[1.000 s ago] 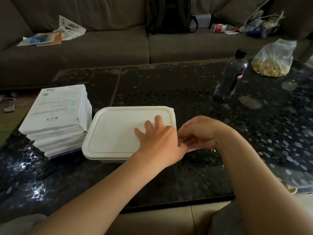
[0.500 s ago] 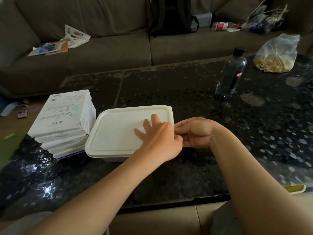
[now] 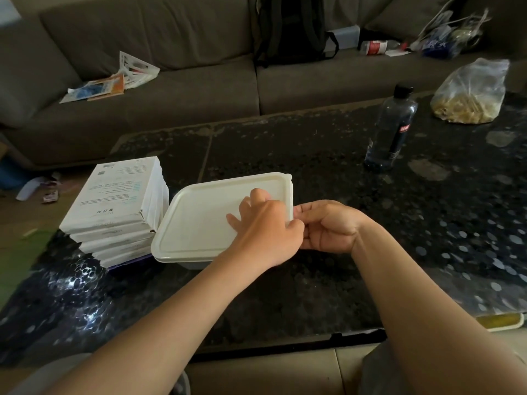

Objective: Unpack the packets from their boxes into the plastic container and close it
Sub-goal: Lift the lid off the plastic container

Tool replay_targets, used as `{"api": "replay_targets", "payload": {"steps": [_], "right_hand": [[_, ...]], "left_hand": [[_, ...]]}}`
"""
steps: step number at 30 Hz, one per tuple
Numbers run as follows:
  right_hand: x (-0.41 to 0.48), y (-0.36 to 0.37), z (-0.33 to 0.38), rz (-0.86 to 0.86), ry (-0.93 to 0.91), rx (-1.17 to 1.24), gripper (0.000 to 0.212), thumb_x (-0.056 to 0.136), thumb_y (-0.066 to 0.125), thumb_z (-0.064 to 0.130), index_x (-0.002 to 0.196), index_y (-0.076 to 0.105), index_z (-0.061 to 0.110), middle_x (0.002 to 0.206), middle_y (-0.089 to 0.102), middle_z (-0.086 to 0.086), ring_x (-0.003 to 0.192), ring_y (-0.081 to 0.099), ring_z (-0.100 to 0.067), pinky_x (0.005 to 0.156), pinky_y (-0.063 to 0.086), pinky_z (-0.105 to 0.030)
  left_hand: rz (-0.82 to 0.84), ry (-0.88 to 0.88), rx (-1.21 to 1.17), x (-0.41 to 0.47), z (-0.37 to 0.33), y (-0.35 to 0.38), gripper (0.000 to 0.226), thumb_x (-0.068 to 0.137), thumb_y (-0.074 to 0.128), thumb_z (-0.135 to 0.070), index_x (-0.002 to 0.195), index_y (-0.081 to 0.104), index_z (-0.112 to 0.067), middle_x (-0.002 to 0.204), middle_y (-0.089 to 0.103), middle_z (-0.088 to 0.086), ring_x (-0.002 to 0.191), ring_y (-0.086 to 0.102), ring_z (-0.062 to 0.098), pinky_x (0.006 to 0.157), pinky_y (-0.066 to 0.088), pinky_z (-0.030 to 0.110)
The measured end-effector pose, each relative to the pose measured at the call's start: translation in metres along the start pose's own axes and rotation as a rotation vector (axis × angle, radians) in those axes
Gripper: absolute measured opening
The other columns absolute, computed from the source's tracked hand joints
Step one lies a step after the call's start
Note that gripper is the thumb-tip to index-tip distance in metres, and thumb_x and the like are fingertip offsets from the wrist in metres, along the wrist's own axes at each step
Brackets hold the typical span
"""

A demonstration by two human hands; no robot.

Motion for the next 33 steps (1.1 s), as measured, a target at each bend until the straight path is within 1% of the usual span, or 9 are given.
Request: {"api": "replay_targets", "payload": {"steps": [3, 7, 10, 13, 16, 21, 24, 28, 33], "right_hand": [[-0.001, -0.001, 0.001, 0.012, -0.020, 0.032, 0.028, 0.087, 0.055, 0.006, 0.109, 0.068, -0.004, 0.100, 0.073, -0.016, 0.092, 0.071, -0.026, 0.093, 0.056, -0.041], [-0.001, 0.000, 0.000, 0.020, -0.016, 0.013, 0.026, 0.085, 0.057, 0.007, 0.106, 0.069, -0.003, 0.098, 0.074, -0.016, 0.090, 0.071, -0.025, 0.090, 0.056, -0.041], [-0.002, 0.002, 0.001, 0.000, -0.024, -0.012, 0.027, 0.083, 0.059, 0.007, 0.105, 0.070, -0.003, 0.100, 0.073, -0.017, 0.092, 0.070, -0.027, 0.100, 0.051, -0.046], [-0.001, 0.003, 0.002, -0.037, -0.059, -0.023, 0.041, 0.084, 0.062, 0.009, 0.121, 0.064, -0.010, 0.114, 0.068, -0.023, 0.109, 0.063, -0.035, 0.113, 0.040, -0.055], [-0.001, 0.005, 0.002, -0.064, -0.094, -0.081, 0.039, 0.093, 0.055, 0.006, 0.127, 0.059, -0.013, 0.124, 0.063, -0.028, 0.117, 0.059, -0.039, 0.114, 0.038, -0.059], [-0.001, 0.004, 0.000, -0.101, -0.106, -0.159, 0.039, 0.090, 0.053, 0.004, 0.120, 0.060, -0.018, 0.116, 0.062, -0.030, 0.110, 0.060, -0.042, 0.109, 0.042, -0.060], [0.000, 0.003, -0.002, -0.174, -0.080, -0.204, 0.028, 0.089, 0.055, 0.004, 0.108, 0.066, -0.012, 0.108, 0.060, -0.029, 0.102, 0.058, -0.041, 0.103, 0.048, -0.055], [0.001, -0.002, -0.002, -0.273, -0.038, -0.258, 0.029, 0.097, 0.051, 0.006, 0.118, 0.063, -0.011, 0.102, 0.063, -0.022, 0.095, 0.059, -0.034, 0.087, 0.054, -0.045], [-0.004, -0.006, 0.003, -0.331, 0.016, -0.266, 0.020, 0.089, 0.054, 0.007, 0.102, 0.069, 0.004, 0.099, 0.057, -0.016, 0.093, 0.052, -0.032, 0.077, 0.051, -0.041]], "left_hand": [[-0.009, 0.004, -0.018, 0.000, 0.000, -0.002, 0.029, 0.092, 0.058, -0.031, 0.070, 0.042, -0.021, 0.128, 0.039, 0.001, 0.123, 0.043, 0.026, 0.115, 0.022, 0.063], [-0.010, 0.007, -0.025, -0.001, 0.000, -0.002, 0.030, 0.092, 0.058, -0.030, 0.068, 0.043, -0.020, 0.128, 0.040, 0.001, 0.123, 0.043, 0.026, 0.116, 0.021, 0.064], [-0.010, 0.004, -0.019, -0.002, -0.001, -0.002, 0.032, 0.092, 0.058, -0.030, 0.066, 0.041, -0.022, 0.128, 0.040, 0.000, 0.122, 0.043, 0.025, 0.116, 0.021, 0.063], [-0.009, -0.003, -0.015, -0.002, -0.002, -0.004, 0.031, 0.092, 0.057, -0.030, 0.067, 0.043, -0.021, 0.127, 0.041, 0.001, 0.122, 0.044, 0.026, 0.115, 0.022, 0.064], [-0.003, -0.005, -0.009, -0.001, -0.004, -0.004, 0.025, 0.093, 0.056, -0.031, 0.073, 0.047, -0.017, 0.122, 0.043, 0.001, 0.118, 0.047, 0.025, 0.115, 0.021, 0.065], [0.011, -0.011, 0.032, 0.001, -0.009, -0.001, 0.025, 0.094, 0.055, -0.031, 0.087, 0.057, -0.007, 0.118, 0.047, 0.002, 0.113, 0.051, 0.025, 0.112, 0.025, 0.068], [-0.033, 0.020, 0.013, -0.001, -0.015, -0.007, 0.023, 0.093, 0.054, -0.031, 0.085, 0.050, -0.010, 0.113, 0.047, 0.002, 0.108, 0.052, 0.025, 0.107, 0.034, 0.065], [-0.033, 0.121, 0.112, -0.004, -0.025, -0.018, 0.019, 0.093, 0.054, -0.030, 0.088, 0.044, -0.014, 0.104, 0.042, 0.002, 0.104, 0.054, 0.026, 0.099, 0.047, 0.058], [-0.061, 0.267, 0.167, -0.007, -0.038, -0.030, 0.017, 0.095, 0.052, -0.031, 0.092, 0.043, -0.018, 0.091, 0.051, 0.002, 0.080, 0.057, 0.019, 0.068, 0.055, 0.035]]}}
Point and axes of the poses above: each hand's wrist, its own x-axis towards the middle knuckle, its own y-axis out of the palm, z = x × y, the point moved 4 cm from there along x, towards the middle knuckle
